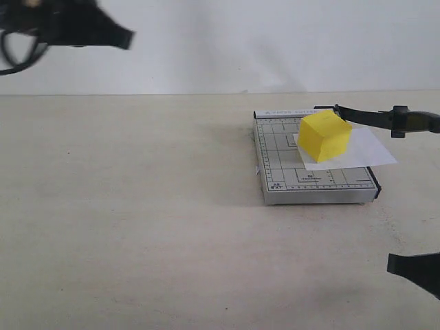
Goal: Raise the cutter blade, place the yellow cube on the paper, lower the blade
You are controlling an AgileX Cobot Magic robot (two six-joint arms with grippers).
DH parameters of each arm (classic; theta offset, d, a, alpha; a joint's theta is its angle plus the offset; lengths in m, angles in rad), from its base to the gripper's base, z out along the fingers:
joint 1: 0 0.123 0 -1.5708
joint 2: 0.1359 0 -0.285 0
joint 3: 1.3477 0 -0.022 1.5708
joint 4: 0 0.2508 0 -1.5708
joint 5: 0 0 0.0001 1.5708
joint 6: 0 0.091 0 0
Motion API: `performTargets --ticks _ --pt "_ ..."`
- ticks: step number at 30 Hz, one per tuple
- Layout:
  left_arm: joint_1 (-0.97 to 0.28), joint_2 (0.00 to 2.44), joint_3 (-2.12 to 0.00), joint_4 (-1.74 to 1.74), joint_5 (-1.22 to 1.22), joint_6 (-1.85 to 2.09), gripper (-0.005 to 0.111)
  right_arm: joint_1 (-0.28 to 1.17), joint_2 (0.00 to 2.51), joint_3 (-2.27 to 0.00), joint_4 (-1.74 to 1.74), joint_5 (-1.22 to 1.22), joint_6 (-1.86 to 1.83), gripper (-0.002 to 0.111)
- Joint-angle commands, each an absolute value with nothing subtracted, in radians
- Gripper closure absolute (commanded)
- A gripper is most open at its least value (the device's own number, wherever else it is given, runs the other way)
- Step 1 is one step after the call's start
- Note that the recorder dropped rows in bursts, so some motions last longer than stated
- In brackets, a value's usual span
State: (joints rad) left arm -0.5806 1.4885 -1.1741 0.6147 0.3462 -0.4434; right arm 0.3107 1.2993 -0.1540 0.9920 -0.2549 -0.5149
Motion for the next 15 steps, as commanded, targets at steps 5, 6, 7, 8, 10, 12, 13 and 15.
performTargets --ticks 5,6,7,8,10,12,13,15 --pt "-0.036 0.738 -0.710 0.939 0.355 -0.749 0.102 0.309 1.298 -0.152 0.949 -0.299 -0.513 0.108" --pt "0.007 0.610 -0.666 0.939 0.355 -0.745 0.102 0.309 1.298 -0.152 0.919 -0.299 -0.515 0.108" --pt "0.019 0.472 -0.626 0.901 0.363 -0.745 0.102 0.309 1.298 -0.152 0.916 -0.299 -0.520 0.108" --pt "0.019 0.408 -0.605 0.870 0.371 -0.745 0.102 0.309 1.298 -0.152 0.916 -0.299 -0.541 0.108" --pt "0.019 0.252 -0.542 0.790 0.409 -0.745 0.102 0.309 1.298 -0.152 0.916 -0.299 -0.563 0.108" --pt "0.019 0.138 -0.463 0.781 0.452 -0.740 0.102 0.309 1.298 -0.152 0.916 -0.299 -0.563 0.108" --pt "0.019 0.084 -0.406 0.771 0.452 -0.740 0.102 0.309 1.298 -0.152 0.916 -0.295 -0.563 0.108" --pt "0.019 0.058 -0.308 0.701 0.393 -0.740 0.102 0.309 1.298 -0.152 0.908 -0.271 -0.563 0.108"
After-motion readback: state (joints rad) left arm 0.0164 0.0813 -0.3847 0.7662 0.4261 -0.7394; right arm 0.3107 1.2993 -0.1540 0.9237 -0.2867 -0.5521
